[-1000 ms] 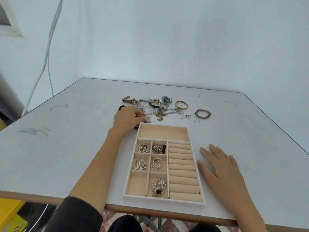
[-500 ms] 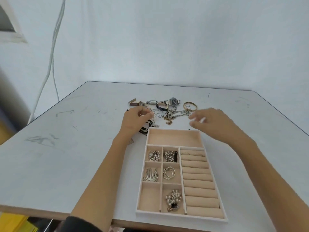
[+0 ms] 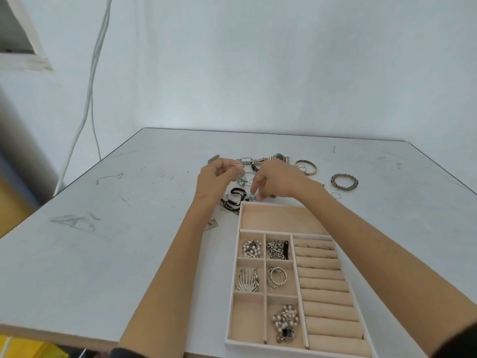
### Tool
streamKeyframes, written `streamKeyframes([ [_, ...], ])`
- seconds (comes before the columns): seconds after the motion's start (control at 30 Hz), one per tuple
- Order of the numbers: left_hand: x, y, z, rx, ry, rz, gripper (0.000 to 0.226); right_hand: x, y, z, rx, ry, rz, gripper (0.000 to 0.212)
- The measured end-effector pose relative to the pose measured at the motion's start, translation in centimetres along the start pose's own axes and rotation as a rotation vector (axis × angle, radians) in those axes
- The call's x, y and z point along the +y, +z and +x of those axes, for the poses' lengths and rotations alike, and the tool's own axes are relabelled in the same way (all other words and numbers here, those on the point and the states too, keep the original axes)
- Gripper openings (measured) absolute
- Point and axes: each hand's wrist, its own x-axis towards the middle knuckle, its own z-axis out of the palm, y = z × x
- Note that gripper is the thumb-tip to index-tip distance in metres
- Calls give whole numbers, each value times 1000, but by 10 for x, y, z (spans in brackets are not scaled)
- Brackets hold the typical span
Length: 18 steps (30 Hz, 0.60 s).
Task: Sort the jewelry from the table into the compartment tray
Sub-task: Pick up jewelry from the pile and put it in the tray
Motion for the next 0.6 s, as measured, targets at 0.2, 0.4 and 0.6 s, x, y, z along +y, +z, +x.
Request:
streamKeyframes([
  [0.2,5,0,-2,-50,-82,-45,8,3,6,-1,16,-36,14,10],
  [0.4,8,-2,-5,-62,-93,-70,8,11,7,-4,18,-58,189,3],
  [0.6,10,-2,-6,-55,-92,-44,9,18,-4,-26,118,-20,638,7],
])
